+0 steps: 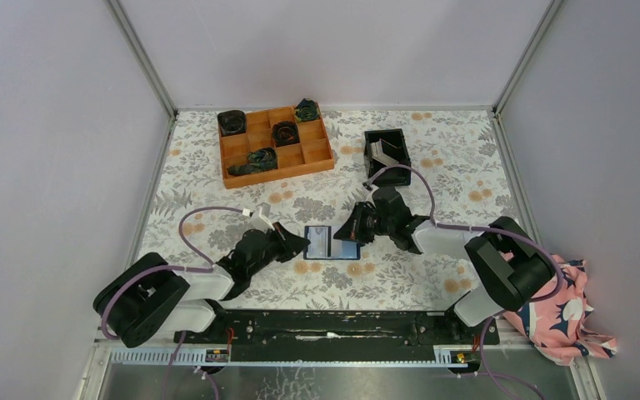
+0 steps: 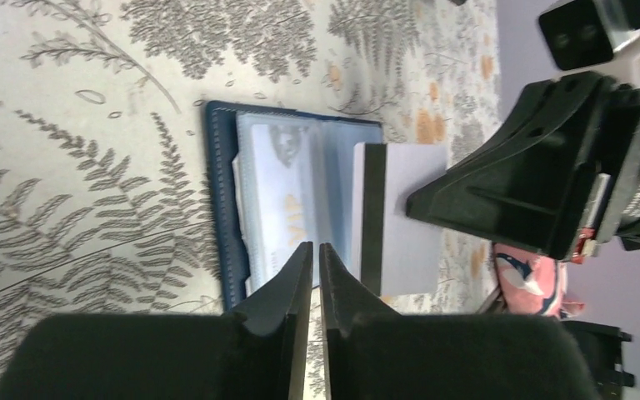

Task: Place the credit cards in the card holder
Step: Insert the credit card into the card holder.

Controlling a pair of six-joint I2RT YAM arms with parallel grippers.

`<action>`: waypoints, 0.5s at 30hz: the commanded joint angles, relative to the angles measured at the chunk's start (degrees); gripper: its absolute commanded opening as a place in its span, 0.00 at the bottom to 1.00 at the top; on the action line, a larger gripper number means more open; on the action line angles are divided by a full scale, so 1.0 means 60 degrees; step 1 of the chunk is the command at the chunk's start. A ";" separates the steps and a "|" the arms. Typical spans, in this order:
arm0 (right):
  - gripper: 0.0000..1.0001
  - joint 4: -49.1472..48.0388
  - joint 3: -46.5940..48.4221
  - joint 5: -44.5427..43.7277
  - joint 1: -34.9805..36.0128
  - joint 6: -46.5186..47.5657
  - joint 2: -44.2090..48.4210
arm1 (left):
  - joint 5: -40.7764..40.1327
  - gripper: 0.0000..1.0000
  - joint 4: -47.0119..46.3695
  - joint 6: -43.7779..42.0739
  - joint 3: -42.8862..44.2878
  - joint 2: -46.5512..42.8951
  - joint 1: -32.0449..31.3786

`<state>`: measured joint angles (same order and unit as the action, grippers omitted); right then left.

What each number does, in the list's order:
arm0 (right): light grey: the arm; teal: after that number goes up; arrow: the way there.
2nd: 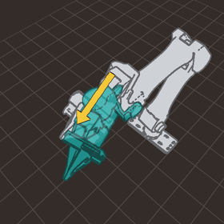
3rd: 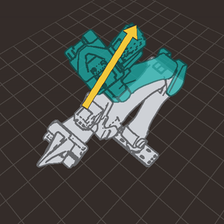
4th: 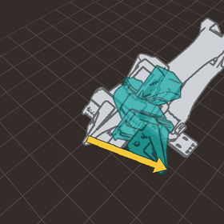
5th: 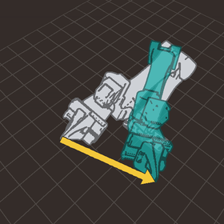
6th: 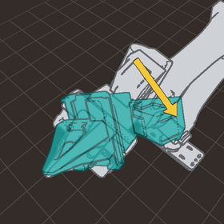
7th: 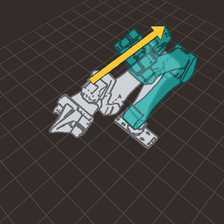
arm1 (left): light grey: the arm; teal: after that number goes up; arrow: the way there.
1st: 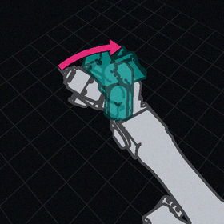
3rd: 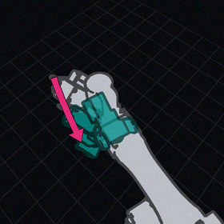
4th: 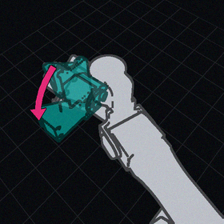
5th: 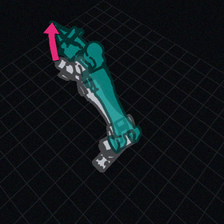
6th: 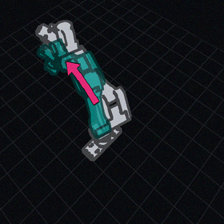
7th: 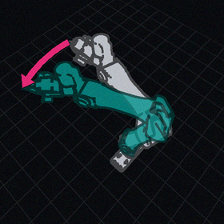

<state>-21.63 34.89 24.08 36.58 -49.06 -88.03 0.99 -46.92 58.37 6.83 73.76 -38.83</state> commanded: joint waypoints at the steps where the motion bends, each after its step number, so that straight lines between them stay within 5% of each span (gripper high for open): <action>1: 0.00 0.0675 0.0633 -0.0772 -0.0087 0.0723 -0.0259 | -0.0414 0.12 0.0811 -0.0547 0.0289 0.0202 0.0045; 15: 0.00 0.0718 0.0998 -0.0780 -0.0310 0.1030 -0.1053 | -0.0339 0.11 0.0612 -0.0704 0.0639 0.1340 -0.0054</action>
<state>-16.56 38.87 20.14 35.48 -44.34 -93.08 -0.08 -42.39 55.77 9.13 80.49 -38.89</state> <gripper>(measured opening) 0.017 0.117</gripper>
